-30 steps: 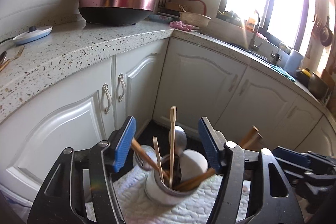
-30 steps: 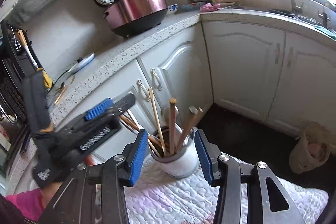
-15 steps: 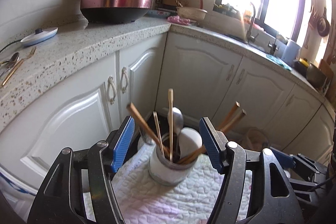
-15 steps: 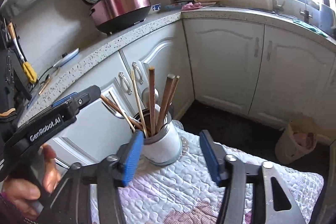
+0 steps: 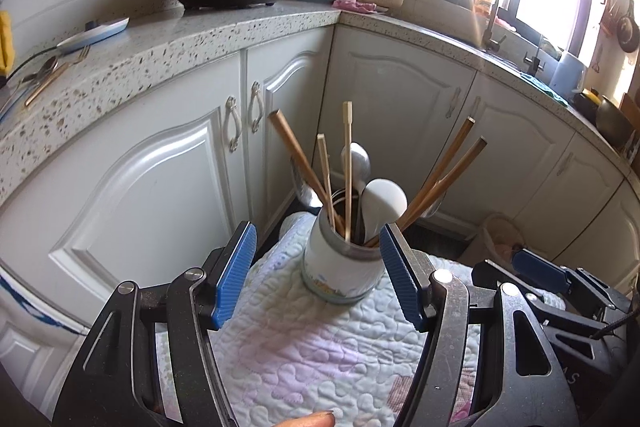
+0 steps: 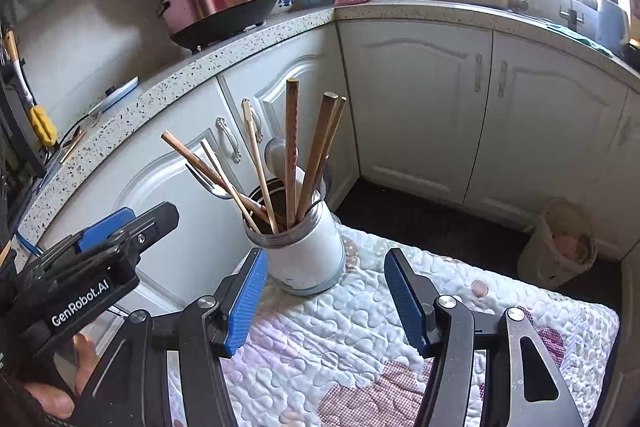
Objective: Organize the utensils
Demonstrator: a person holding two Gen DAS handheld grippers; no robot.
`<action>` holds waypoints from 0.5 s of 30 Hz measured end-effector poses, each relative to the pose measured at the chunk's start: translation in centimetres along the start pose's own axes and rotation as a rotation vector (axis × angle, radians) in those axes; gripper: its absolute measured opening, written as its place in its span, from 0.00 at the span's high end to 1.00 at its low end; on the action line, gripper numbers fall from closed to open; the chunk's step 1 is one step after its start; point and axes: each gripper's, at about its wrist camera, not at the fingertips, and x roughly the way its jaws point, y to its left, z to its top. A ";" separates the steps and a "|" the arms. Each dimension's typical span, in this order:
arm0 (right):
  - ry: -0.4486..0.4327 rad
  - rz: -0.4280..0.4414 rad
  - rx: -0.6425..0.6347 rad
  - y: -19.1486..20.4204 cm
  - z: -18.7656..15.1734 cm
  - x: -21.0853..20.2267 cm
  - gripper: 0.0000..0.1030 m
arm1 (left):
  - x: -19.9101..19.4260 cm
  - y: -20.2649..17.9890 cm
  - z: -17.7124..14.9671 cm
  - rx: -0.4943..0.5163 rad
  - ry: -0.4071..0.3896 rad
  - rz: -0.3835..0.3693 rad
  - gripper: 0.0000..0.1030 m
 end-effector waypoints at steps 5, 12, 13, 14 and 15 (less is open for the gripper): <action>-0.001 -0.022 -0.018 0.6 -0.3 0.1 0.40 | -0.1 0.0 -0.8 0.008 0.021 0.009 0.38; 0.000 -0.040 -0.032 1.1 -0.3 0.3 0.39 | -0.3 0.5 -1.3 -0.013 0.032 0.024 0.38; -0.001 -0.041 -0.034 1.1 -0.3 0.3 0.39 | -0.3 0.6 -1.4 -0.014 0.034 0.026 0.38; -0.001 -0.043 -0.036 1.2 -0.3 0.4 0.38 | -0.3 0.7 -1.4 -0.016 0.036 0.029 0.38; 0.000 -0.043 -0.037 1.3 -0.3 0.4 0.38 | -0.2 0.8 -1.5 -0.018 0.039 0.030 0.38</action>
